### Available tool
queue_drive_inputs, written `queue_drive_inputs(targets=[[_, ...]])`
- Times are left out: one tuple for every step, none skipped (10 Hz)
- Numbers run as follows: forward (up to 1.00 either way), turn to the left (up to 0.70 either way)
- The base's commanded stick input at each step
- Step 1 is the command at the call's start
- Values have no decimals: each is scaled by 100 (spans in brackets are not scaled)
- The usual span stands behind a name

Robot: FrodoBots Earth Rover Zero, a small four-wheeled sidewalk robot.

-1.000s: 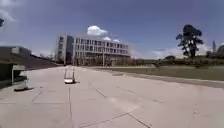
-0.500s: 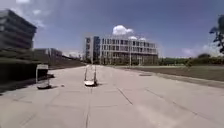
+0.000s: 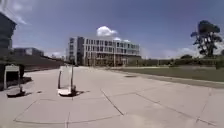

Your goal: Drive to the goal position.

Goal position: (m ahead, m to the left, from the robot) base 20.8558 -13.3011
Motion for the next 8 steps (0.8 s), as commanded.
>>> queue_drive_inputs(targets=[[70, 1], [70, 1], [70, 1], [70, 1], [70, 1], [70, 1], [70, 1], [70, 1]])
